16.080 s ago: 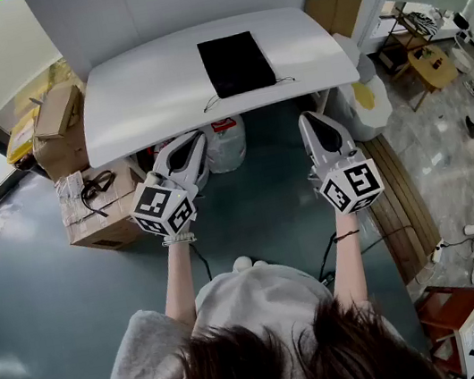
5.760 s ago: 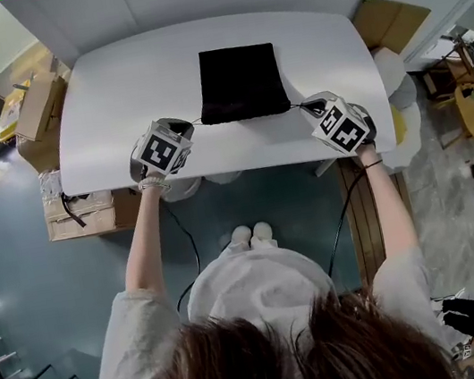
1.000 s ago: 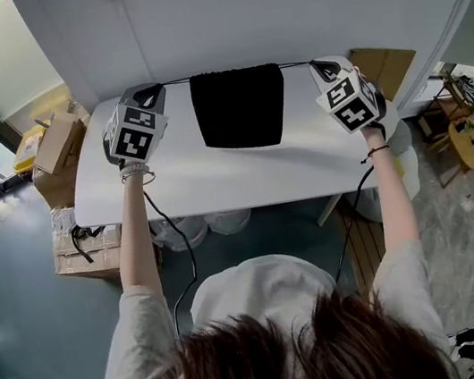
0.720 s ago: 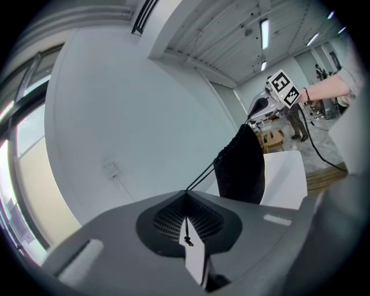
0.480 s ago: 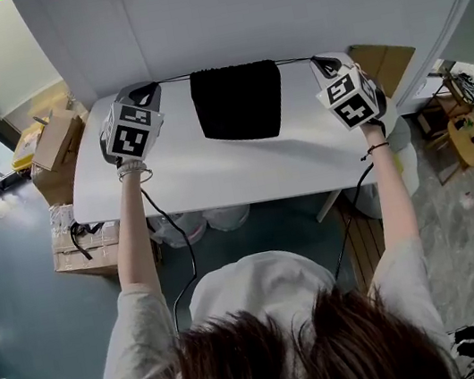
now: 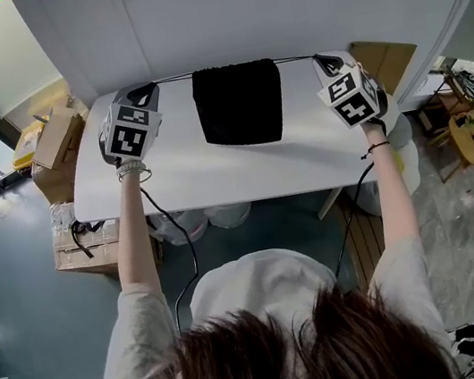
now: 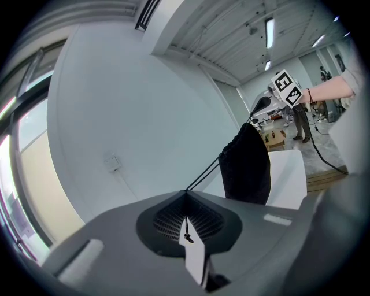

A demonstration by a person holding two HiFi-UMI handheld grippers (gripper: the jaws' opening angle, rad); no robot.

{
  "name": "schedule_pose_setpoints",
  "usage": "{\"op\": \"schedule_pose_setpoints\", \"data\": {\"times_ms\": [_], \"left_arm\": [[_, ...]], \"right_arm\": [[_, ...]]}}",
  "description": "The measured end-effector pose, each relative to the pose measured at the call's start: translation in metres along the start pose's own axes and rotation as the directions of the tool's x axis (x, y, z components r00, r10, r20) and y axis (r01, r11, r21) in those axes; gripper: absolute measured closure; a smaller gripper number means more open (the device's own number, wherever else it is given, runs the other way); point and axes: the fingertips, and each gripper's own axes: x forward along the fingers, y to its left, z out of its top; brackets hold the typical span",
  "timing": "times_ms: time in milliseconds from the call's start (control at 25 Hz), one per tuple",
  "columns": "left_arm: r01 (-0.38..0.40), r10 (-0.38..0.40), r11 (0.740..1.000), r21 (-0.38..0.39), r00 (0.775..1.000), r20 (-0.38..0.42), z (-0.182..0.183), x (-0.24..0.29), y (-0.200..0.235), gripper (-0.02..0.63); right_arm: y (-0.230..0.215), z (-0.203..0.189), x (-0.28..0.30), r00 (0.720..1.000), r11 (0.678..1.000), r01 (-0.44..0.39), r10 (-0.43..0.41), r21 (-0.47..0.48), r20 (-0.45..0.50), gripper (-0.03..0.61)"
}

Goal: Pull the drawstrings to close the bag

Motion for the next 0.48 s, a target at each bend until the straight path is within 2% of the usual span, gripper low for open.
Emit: {"op": "schedule_pose_setpoints", "data": {"times_ms": [480], "left_arm": [[-0.008,0.008,1.000,-0.010,1.000,0.011,-0.0003,0.0009,0.0064,0.614]], "right_arm": [[-0.0053,-0.0018,0.0023,0.999,0.999,0.032,-0.032,0.018,-0.005,0.565]]}}
